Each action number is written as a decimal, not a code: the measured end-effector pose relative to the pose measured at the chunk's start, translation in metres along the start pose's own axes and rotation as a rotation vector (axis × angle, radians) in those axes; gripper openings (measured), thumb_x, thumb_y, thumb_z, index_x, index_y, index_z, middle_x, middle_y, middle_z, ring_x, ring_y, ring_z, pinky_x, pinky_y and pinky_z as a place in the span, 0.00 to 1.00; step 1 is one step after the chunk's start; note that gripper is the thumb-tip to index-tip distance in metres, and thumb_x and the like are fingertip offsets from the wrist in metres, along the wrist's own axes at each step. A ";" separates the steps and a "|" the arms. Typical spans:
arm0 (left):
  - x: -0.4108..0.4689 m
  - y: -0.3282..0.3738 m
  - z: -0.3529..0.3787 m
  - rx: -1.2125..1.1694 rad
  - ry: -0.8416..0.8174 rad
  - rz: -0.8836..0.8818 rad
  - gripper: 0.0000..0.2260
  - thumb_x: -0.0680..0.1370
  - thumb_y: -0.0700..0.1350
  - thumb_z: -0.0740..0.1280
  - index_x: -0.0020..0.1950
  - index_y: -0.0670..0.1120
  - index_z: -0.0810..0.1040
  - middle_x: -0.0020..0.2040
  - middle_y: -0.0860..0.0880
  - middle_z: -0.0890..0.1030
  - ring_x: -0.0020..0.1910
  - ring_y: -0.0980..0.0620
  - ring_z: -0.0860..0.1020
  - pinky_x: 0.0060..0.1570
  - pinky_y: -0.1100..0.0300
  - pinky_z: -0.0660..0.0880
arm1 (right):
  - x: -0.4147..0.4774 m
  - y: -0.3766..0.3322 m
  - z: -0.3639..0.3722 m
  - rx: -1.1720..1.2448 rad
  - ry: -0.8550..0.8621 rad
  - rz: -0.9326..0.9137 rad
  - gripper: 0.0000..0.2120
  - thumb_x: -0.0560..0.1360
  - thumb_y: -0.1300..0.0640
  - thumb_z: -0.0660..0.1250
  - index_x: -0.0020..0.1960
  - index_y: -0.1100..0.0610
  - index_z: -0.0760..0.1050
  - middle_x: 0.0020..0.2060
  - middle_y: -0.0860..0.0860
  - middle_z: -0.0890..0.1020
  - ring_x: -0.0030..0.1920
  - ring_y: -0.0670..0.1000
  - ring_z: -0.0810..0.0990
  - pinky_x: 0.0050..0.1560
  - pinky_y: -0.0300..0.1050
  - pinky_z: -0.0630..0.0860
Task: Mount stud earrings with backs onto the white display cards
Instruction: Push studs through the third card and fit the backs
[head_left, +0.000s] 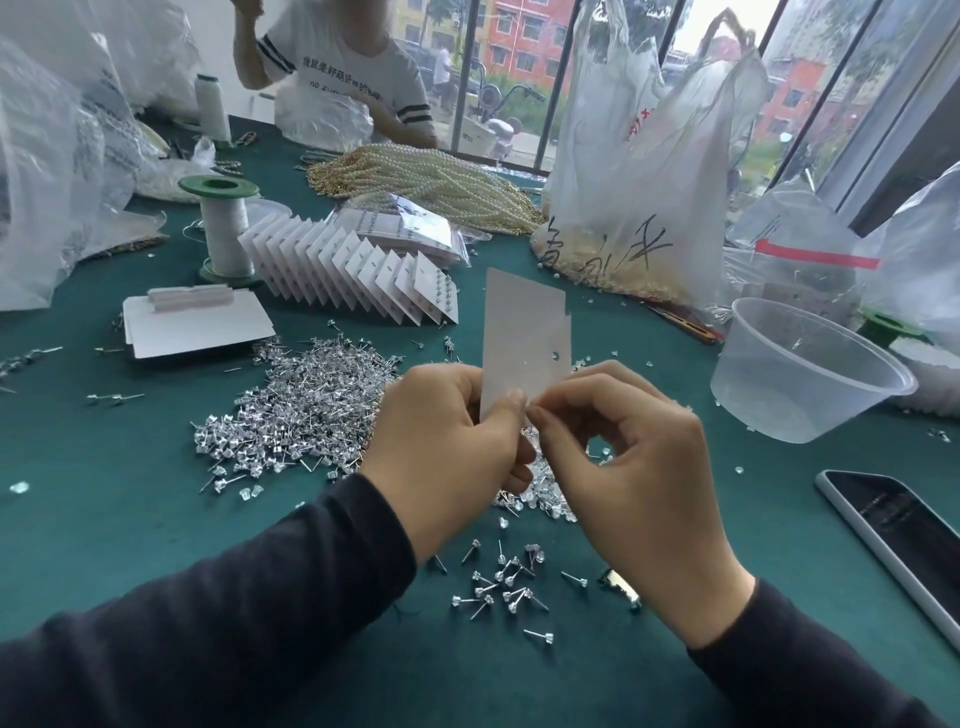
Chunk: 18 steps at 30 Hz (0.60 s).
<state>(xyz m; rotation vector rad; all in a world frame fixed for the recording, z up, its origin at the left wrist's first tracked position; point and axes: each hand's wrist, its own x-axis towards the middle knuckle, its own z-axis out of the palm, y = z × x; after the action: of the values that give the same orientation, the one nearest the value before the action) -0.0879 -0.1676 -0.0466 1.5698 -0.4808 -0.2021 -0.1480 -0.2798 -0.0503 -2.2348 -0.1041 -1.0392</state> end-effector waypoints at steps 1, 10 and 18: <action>0.000 0.000 0.000 0.002 -0.001 0.004 0.11 0.75 0.38 0.64 0.32 0.41 0.77 0.22 0.49 0.78 0.21 0.50 0.77 0.24 0.59 0.78 | 0.000 0.000 0.000 0.000 0.002 -0.001 0.03 0.68 0.67 0.71 0.36 0.61 0.79 0.33 0.51 0.79 0.33 0.48 0.77 0.35 0.44 0.75; -0.004 0.004 -0.004 -0.009 -0.071 0.001 0.12 0.76 0.38 0.62 0.34 0.39 0.76 0.22 0.48 0.77 0.21 0.50 0.76 0.23 0.60 0.77 | -0.001 -0.003 -0.002 -0.022 -0.017 -0.016 0.04 0.68 0.67 0.71 0.36 0.61 0.81 0.32 0.51 0.81 0.32 0.48 0.78 0.34 0.43 0.75; 0.010 0.026 -0.034 -0.062 -0.572 -0.201 0.20 0.66 0.58 0.70 0.40 0.40 0.78 0.35 0.41 0.82 0.26 0.51 0.76 0.24 0.64 0.75 | 0.005 0.001 -0.018 0.178 -0.098 0.192 0.05 0.67 0.65 0.74 0.36 0.56 0.83 0.31 0.50 0.82 0.32 0.48 0.79 0.34 0.44 0.76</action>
<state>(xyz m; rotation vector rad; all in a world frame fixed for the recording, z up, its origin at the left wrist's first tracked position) -0.0693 -0.1408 -0.0166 1.4883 -0.7487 -0.8258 -0.1562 -0.2927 -0.0393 -2.0869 -0.0223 -0.7866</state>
